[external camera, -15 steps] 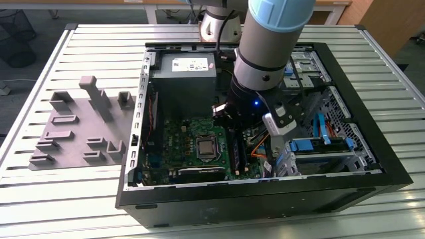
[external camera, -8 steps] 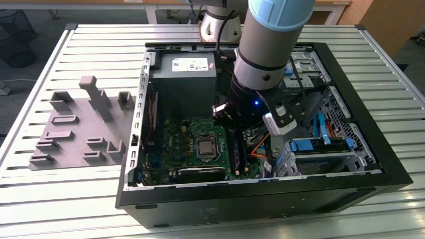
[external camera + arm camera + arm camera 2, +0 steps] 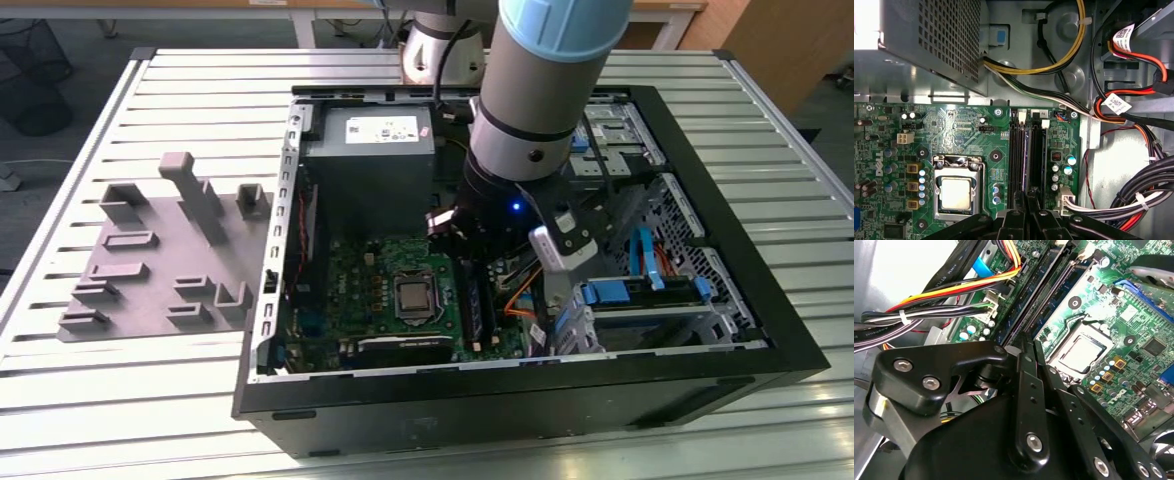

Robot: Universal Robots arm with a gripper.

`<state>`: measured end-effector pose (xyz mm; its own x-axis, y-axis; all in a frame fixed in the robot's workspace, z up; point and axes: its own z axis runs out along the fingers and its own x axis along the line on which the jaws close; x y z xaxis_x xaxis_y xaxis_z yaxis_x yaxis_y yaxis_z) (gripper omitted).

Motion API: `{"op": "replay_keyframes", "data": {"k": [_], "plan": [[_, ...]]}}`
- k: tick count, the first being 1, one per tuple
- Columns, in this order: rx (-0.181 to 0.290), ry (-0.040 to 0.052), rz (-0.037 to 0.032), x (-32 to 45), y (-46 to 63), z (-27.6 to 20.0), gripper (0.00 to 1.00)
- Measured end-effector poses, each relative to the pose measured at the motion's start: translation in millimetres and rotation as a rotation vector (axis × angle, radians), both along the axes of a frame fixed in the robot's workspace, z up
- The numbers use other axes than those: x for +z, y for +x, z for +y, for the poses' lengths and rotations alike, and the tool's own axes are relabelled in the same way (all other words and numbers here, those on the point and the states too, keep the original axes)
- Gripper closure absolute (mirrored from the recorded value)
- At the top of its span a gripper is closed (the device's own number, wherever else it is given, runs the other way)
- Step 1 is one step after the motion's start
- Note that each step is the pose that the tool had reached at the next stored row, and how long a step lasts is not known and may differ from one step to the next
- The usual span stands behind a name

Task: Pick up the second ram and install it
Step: 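Insert the second ram into the second slot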

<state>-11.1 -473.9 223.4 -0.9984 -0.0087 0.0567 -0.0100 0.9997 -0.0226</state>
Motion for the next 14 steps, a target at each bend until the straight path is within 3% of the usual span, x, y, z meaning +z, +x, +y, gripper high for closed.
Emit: {"op": "replay_keyframes", "data": {"k": [14], "plan": [[0.004,0.0013,-0.0005,-0.2,-1.0,-1.8,0.87]]}}
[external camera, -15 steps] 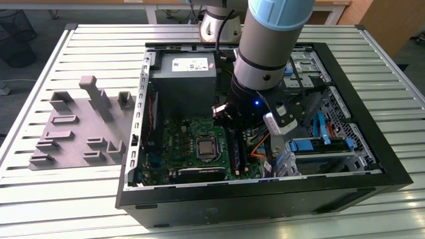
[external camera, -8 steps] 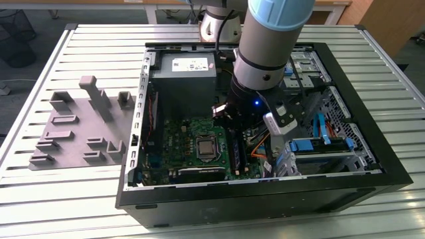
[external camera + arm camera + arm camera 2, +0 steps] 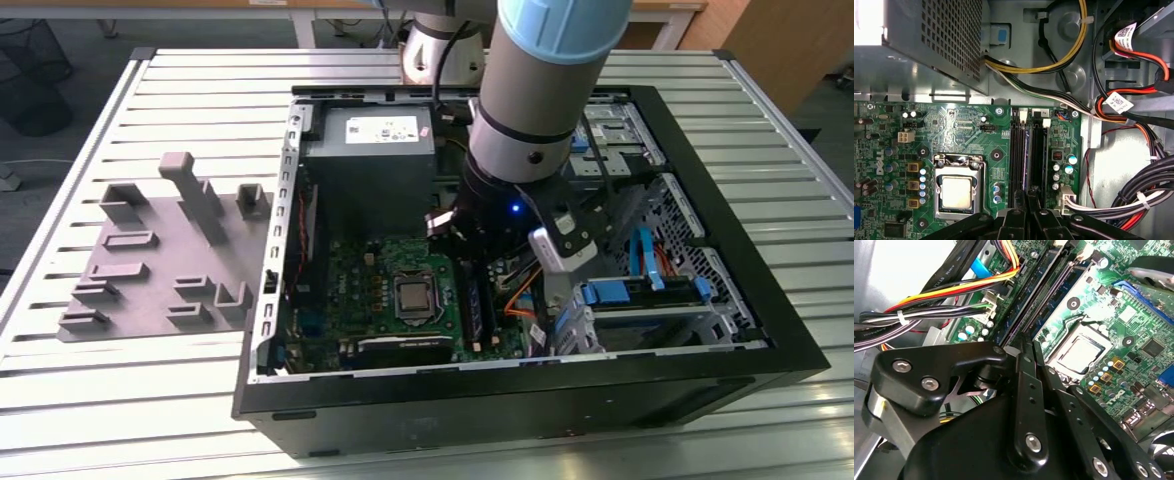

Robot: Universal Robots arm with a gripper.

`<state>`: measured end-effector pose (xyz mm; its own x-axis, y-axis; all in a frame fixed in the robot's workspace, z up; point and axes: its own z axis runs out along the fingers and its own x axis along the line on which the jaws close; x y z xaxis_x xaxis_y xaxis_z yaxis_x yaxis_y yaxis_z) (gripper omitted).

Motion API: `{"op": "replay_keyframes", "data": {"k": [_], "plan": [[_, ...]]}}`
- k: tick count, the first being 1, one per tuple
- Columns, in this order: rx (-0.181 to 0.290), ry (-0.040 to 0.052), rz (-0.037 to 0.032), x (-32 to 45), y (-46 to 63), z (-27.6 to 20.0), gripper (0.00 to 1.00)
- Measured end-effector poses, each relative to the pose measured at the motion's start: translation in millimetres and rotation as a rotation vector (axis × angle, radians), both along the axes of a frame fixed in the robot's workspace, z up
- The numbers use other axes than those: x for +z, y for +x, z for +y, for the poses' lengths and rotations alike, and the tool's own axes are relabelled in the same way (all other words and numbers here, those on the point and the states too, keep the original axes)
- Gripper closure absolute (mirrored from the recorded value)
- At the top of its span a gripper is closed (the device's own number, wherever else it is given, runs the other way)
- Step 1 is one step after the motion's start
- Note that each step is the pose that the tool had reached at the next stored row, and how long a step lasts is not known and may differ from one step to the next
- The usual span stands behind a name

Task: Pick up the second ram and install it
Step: 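Insert the second ram into the second slot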

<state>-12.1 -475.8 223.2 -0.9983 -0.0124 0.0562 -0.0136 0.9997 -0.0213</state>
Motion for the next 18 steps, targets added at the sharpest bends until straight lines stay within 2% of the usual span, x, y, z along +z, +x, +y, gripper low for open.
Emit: {"op": "replay_keyframes", "data": {"k": [18], "plan": [[0.024,0.0014,-0.0007,0.5,-3.5,-0.3,0.87]]}}
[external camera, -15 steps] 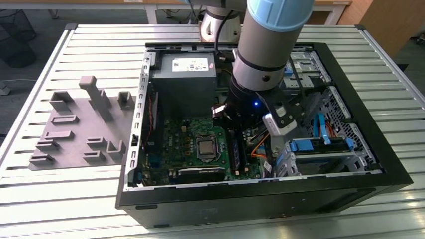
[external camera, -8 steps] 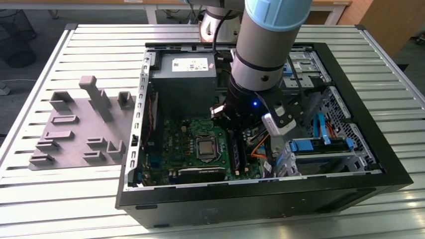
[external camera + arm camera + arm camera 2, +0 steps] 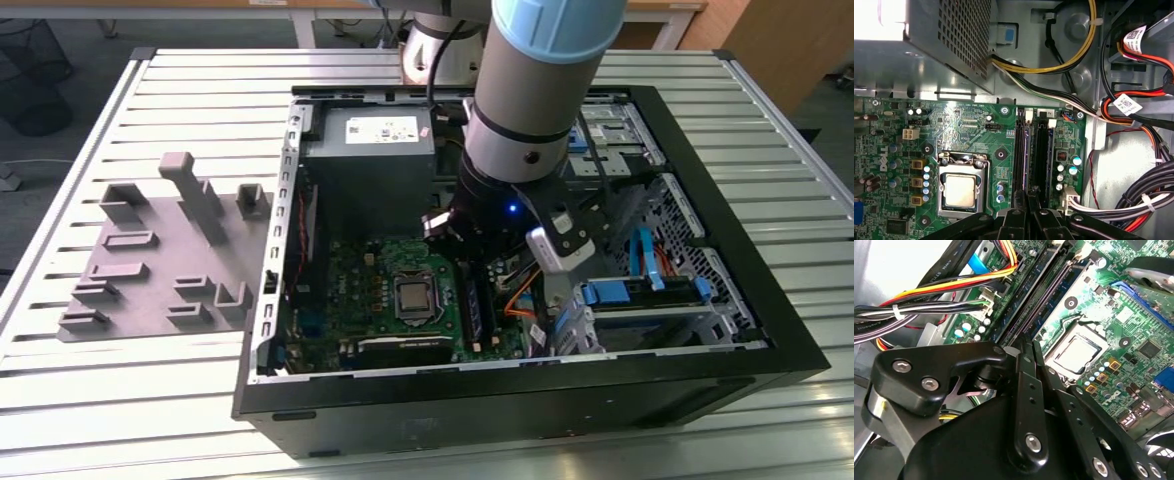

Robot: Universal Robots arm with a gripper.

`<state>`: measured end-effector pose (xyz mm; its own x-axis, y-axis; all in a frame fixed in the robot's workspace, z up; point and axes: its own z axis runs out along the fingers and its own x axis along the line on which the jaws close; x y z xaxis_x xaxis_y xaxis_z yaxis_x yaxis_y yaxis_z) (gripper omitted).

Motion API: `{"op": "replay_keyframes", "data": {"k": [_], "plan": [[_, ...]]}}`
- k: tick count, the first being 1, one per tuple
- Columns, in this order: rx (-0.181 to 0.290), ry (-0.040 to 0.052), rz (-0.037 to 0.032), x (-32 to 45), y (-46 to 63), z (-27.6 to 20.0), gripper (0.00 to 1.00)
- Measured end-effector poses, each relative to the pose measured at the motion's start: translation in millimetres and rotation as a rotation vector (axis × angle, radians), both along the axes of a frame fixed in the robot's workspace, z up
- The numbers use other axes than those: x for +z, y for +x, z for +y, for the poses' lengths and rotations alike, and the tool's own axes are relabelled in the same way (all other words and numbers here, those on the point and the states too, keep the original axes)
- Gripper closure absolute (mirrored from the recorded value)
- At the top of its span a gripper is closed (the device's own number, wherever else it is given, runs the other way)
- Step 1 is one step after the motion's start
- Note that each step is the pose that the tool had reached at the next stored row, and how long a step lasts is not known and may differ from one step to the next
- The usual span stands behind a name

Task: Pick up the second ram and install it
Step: 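Insert the second ram into the second slot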

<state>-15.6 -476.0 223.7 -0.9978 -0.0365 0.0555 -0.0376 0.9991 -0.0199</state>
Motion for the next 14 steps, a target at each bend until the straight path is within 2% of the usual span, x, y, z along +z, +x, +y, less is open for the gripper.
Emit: {"op": "replay_keyframes", "data": {"k": [14], "plan": [[-0.011,0.0001,0.0,-0.3,1.3,0.0,0.87]]}}
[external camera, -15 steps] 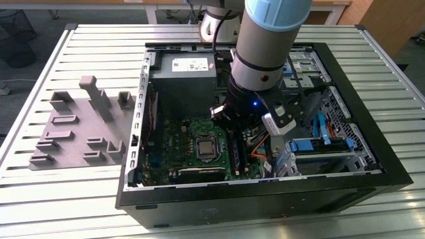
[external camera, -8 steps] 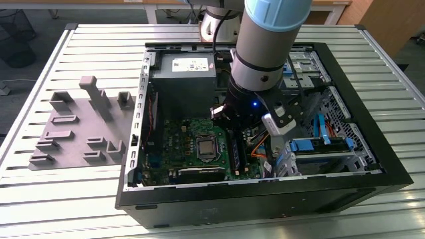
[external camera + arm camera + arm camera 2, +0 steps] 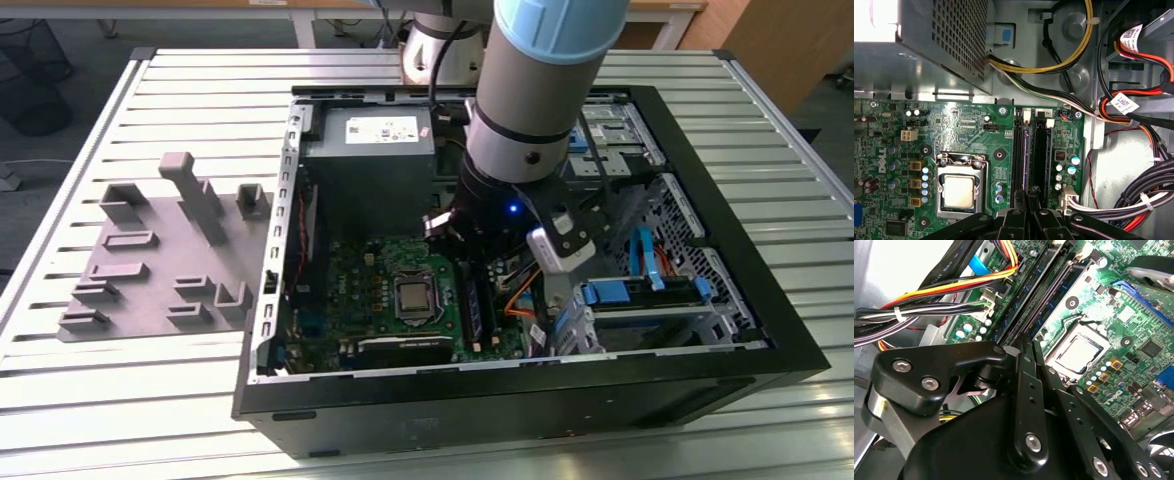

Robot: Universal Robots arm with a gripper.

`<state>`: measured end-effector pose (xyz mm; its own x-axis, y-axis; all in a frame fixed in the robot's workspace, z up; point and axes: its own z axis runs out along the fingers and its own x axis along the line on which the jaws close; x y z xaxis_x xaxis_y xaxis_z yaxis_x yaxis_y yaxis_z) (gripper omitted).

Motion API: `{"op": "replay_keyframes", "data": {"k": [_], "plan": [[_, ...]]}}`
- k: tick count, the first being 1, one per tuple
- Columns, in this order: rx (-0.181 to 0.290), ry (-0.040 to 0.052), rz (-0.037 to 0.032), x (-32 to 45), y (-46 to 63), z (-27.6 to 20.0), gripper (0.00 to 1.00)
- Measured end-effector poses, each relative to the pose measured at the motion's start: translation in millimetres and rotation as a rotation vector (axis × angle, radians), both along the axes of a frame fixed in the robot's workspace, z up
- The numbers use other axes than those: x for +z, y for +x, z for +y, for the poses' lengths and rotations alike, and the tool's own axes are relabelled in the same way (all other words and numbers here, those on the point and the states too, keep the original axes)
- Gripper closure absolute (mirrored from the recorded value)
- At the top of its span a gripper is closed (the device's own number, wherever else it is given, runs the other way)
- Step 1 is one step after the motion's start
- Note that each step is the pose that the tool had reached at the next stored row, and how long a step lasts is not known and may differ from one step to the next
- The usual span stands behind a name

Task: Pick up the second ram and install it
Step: 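Insert the second ram into the second slot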

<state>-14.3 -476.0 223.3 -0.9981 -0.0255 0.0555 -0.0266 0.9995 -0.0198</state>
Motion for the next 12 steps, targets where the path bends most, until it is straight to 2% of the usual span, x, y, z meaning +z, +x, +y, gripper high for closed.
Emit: {"op": "replay_keyframes", "data": {"k": [12], "plan": [[0.0,0.0001,0.0,-1.8,-0.1,0.0,0.87]]}}
